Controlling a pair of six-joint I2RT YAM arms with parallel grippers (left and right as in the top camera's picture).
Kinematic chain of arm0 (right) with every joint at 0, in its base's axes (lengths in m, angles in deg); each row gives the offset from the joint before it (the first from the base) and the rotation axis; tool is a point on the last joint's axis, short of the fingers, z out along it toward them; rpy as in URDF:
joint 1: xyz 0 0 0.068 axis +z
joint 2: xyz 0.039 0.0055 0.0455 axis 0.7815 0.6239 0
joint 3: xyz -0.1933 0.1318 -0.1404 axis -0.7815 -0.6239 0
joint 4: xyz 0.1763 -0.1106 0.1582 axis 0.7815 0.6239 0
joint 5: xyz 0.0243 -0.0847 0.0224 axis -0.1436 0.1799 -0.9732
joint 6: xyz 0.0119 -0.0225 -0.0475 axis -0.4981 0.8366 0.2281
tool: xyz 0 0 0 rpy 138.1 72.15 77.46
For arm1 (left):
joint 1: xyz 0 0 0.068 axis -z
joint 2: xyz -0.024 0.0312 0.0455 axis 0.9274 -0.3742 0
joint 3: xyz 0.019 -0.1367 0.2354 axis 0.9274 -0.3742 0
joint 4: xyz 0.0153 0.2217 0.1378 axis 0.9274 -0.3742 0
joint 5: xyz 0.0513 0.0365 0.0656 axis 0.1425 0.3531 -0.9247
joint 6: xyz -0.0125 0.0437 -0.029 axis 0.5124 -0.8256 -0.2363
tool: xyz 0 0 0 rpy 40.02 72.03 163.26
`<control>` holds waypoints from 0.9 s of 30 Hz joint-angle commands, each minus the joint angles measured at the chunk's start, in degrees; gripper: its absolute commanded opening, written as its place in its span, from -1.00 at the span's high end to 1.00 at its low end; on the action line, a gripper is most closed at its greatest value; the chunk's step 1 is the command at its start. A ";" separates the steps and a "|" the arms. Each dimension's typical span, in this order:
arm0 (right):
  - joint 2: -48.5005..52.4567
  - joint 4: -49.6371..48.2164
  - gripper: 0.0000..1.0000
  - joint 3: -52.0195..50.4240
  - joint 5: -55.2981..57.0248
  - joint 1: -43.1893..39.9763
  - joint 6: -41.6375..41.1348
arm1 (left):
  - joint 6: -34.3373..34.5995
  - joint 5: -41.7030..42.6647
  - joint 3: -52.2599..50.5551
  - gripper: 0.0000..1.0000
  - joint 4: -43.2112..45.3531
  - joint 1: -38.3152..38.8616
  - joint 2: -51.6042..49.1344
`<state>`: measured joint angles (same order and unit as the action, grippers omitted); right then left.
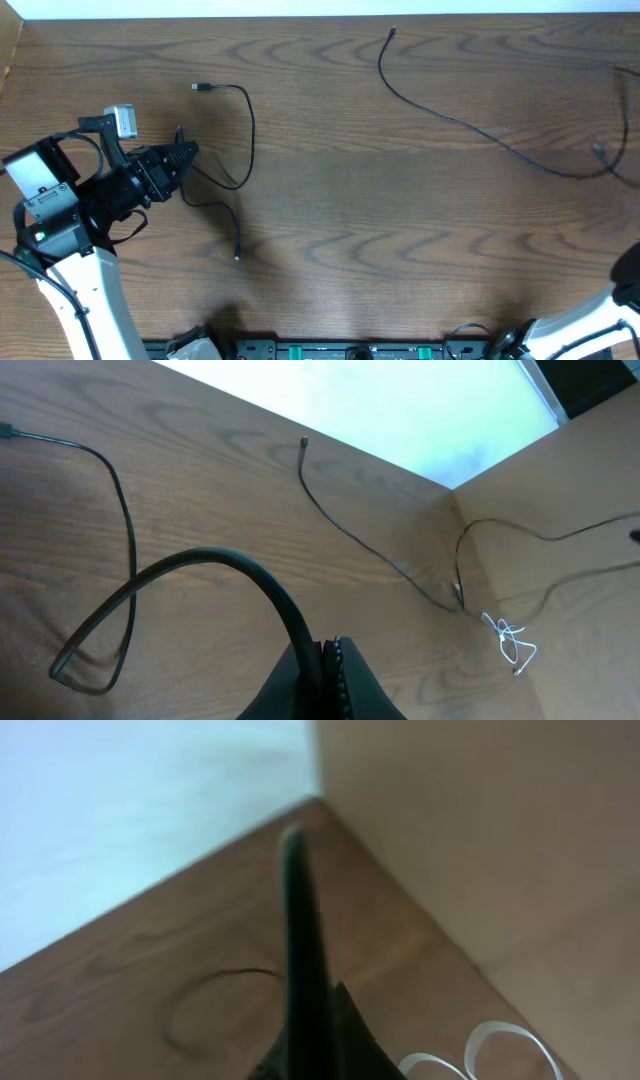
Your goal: Untangle cables
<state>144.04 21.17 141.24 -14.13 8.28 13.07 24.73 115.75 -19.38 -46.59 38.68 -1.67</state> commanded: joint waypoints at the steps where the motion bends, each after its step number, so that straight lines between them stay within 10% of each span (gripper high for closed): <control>1: 3.08 0.26 0.98 -0.28 -0.39 -4.66 -3.52 | -1.05 -0.55 0.20 0.85 -0.09 0.17 0.11; 12: 14.67 4.59 0.96 -1.36 2.49 -14.19 -9.81 | -1.03 -2.27 0.20 0.85 -0.11 0.17 0.11; 13: 15.87 4.94 0.74 -1.36 0.72 -14.71 -9.79 | -1.03 -2.27 0.20 0.85 -0.13 0.17 0.11; 16: 19.23 5.86 -0.99 -1.36 -8.59 -15.87 -9.70 | -1.03 -2.27 0.20 0.86 -0.11 0.17 0.11; 27: 19.78 11.54 -0.99 -1.36 -12.59 -14.05 -18.43 | -1.03 -2.25 0.20 0.85 -0.11 0.17 0.11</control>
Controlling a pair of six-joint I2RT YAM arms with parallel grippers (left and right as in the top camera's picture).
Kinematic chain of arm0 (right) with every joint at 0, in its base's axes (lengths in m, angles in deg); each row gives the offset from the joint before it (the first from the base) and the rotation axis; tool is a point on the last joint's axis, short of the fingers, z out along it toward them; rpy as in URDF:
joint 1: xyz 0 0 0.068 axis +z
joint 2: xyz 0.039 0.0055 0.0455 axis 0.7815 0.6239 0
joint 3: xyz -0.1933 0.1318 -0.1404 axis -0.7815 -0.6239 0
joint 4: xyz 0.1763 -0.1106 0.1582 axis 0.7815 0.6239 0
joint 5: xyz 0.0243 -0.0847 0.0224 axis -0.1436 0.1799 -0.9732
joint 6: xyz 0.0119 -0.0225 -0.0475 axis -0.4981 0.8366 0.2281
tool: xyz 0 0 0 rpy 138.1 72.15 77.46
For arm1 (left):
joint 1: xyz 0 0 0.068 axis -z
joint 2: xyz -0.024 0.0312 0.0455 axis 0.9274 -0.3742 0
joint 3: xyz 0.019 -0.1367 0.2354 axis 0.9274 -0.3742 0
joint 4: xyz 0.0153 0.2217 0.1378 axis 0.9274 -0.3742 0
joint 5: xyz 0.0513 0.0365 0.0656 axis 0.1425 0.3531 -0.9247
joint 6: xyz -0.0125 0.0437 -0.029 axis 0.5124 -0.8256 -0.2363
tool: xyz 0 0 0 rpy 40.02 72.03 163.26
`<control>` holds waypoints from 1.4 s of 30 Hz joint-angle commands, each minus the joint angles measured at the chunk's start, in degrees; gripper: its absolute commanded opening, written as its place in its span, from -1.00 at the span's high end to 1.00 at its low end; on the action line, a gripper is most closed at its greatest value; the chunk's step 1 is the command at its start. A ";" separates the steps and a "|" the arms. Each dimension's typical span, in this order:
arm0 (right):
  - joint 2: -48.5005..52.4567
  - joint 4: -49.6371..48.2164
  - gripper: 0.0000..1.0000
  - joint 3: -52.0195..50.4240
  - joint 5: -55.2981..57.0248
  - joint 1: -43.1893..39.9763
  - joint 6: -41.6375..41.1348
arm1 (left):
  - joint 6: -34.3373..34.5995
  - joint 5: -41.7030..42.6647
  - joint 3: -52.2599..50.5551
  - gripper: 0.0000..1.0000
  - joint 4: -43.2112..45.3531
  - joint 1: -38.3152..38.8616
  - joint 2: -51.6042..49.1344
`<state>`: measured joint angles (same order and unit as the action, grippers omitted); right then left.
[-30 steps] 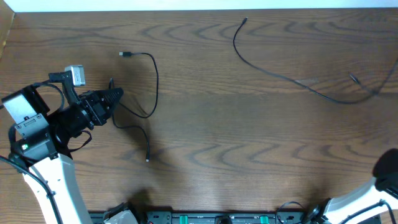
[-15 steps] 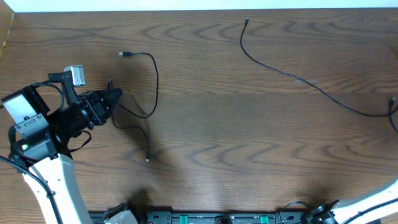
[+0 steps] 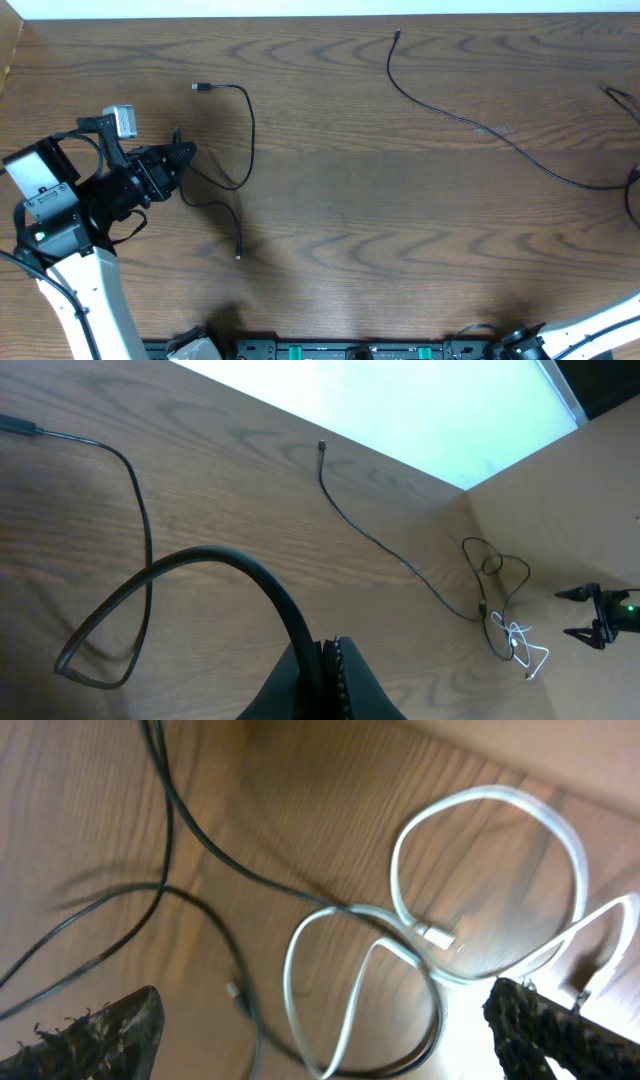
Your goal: Untangle cables
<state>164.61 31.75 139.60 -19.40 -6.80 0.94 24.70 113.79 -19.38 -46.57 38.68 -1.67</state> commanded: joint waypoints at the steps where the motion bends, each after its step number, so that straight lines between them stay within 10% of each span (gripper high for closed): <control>1: -0.79 1.01 -0.99 0.28 -11.47 1.38 -6.05 | -1.01 -0.31 0.20 0.85 -0.13 0.17 0.11; 6: -0.79 1.16 -0.99 0.28 -39.39 7.85 10.38 | -1.01 -0.28 0.20 0.85 -0.15 0.17 0.11; 11: -0.66 5.22 -0.98 0.26 -28.37 19.23 22.27 | -1.01 -0.28 0.20 0.85 -0.15 0.17 0.11; 18: -0.57 14.45 -0.99 0.22 20.85 35.15 -25.97 | -1.03 -0.31 0.20 0.85 -0.13 0.17 0.11; 29: -0.55 20.37 -0.99 -1.66 12.11 51.56 -74.64 | -1.01 -0.31 0.20 0.85 -0.15 0.17 0.11; 42: -0.24 -12.59 -0.96 -16.50 26.18 64.83 -78.58 | -1.03 -0.31 0.20 0.85 -0.15 0.17 0.11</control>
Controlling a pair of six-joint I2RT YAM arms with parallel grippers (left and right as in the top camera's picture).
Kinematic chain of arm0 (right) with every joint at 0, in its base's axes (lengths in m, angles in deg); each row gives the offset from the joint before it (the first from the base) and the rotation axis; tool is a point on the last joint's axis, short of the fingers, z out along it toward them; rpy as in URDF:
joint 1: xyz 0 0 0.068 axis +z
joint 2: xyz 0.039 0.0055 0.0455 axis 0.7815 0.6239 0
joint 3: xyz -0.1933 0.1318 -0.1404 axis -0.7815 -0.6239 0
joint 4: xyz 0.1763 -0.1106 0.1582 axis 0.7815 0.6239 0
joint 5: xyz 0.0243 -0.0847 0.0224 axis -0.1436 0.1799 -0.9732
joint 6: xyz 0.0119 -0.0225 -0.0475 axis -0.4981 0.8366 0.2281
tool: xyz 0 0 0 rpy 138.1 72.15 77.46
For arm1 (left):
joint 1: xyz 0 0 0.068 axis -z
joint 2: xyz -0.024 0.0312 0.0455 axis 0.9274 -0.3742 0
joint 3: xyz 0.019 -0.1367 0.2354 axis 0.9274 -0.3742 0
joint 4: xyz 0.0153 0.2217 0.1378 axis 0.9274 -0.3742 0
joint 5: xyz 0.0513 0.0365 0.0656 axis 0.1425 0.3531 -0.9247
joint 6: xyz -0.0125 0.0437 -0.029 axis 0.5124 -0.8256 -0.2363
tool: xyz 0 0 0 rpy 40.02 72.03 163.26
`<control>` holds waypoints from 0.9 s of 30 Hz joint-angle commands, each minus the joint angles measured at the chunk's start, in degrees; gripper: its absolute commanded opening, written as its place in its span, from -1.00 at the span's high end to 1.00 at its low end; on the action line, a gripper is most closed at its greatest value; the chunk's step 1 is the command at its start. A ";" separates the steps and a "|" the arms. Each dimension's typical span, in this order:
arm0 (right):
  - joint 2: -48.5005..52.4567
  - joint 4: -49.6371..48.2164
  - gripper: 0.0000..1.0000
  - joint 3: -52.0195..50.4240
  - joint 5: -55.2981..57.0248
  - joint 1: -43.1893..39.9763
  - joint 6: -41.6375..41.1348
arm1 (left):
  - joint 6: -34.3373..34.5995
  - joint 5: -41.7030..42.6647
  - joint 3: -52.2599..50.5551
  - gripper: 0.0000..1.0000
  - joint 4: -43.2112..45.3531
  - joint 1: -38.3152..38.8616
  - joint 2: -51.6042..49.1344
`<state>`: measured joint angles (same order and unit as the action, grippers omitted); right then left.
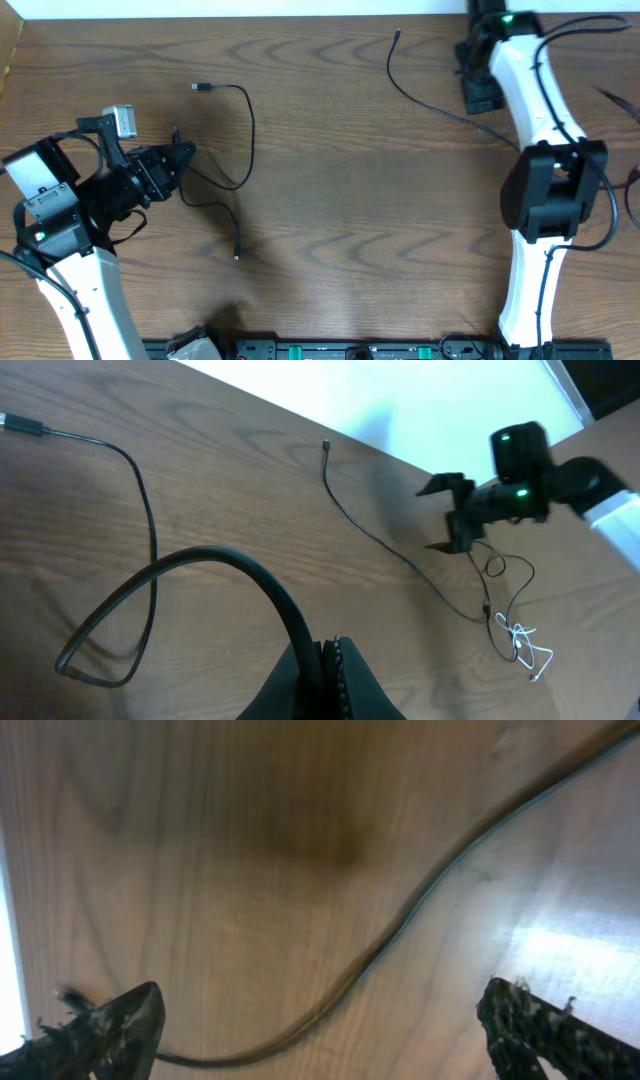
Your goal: Untangle cables
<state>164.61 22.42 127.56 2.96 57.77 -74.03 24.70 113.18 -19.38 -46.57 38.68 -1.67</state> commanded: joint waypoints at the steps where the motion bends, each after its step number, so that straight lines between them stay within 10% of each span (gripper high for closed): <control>1: -0.20 -5.68 -0.96 -6.43 3.85 0.59 -4.26 | -1.03 0.31 0.20 0.86 -0.13 0.17 0.11; 13: -0.15 -29.24 -0.43 -26.10 0.87 0.07 -7.80 | -1.03 0.31 0.20 0.85 -0.13 0.17 0.11; 19: -0.13 -33.42 0.98 -31.36 1.75 -1.27 -7.58 | -1.03 0.31 0.20 0.85 -0.13 0.17 0.11; 27: -1.11 -33.00 0.98 -31.74 7.98 -7.10 6.73 | -1.01 0.31 0.20 0.85 -0.15 0.17 0.11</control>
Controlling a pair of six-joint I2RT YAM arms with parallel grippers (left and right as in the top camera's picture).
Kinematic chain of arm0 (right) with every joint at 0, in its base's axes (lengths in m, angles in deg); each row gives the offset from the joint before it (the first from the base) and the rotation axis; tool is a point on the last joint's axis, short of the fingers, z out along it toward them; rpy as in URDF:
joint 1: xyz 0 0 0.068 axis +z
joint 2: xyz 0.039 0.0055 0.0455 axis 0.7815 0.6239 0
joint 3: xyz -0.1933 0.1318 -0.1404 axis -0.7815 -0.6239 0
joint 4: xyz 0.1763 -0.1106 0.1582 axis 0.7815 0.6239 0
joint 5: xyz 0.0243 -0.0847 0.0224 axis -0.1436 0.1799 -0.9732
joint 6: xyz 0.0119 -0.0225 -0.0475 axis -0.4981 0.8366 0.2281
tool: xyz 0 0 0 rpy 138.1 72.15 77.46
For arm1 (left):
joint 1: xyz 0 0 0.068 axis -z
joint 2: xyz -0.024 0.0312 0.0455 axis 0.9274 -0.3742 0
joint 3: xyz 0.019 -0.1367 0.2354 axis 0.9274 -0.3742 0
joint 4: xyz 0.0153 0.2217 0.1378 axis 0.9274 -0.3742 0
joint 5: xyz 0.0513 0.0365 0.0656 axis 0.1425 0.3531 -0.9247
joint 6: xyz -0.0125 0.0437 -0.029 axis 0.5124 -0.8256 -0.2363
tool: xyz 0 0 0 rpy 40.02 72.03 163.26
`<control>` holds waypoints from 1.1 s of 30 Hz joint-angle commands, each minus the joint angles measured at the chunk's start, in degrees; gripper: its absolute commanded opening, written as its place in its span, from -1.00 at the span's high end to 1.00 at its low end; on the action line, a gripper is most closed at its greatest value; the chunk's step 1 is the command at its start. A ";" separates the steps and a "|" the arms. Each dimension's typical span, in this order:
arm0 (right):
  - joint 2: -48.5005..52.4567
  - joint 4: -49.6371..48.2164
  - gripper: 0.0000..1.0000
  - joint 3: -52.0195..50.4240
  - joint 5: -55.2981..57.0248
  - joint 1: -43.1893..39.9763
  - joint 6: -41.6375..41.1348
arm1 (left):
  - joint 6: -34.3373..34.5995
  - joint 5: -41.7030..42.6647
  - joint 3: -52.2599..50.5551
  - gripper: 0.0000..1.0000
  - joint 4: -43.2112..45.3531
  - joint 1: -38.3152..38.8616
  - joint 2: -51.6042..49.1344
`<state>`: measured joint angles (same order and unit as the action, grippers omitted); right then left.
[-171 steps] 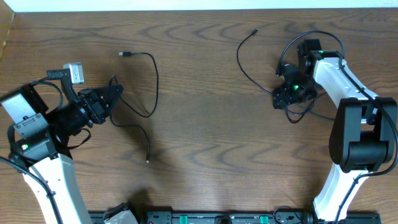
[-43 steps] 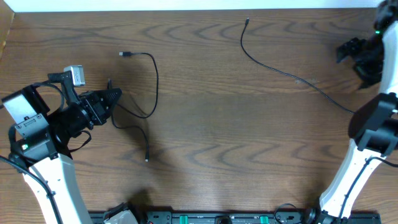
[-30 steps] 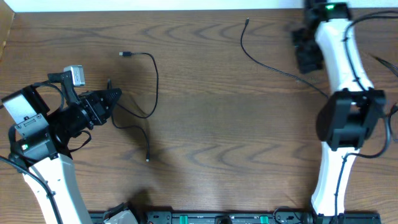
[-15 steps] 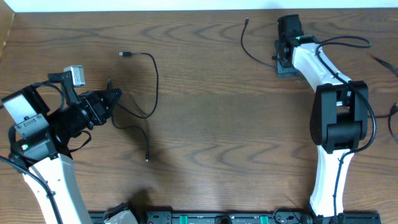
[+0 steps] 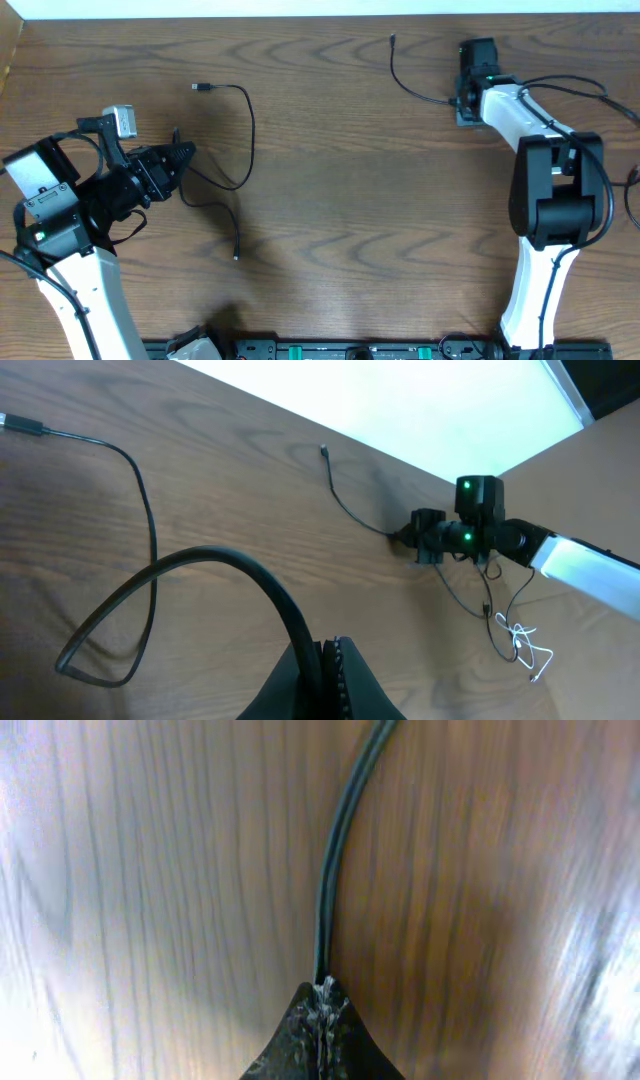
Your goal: Untangle cables
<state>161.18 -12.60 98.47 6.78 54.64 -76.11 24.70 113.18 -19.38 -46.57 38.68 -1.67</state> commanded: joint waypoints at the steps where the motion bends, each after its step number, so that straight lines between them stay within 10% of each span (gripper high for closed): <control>1: 1.62 1.99 0.98 -2.14 4.13 -5.31 11.89 | -1.01 0.31 0.20 0.85 -0.15 0.17 0.11; 18: -18.10 6.73 0.98 0.87 -7.15 -36.09 38.64 | -1.03 0.31 0.20 0.85 -0.13 0.17 0.11; 26: -18.05 12.09 -0.35 0.70 -30.29 -36.28 39.28 | -1.03 0.31 0.20 0.85 -0.15 0.17 0.11; 33: -18.03 25.33 -0.79 0.57 -21.18 -30.05 23.78 | -1.01 0.33 0.20 0.85 -0.20 0.17 0.11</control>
<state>142.56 9.41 99.19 -18.11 21.94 -43.04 24.70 113.18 -19.38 -46.59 38.68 -1.67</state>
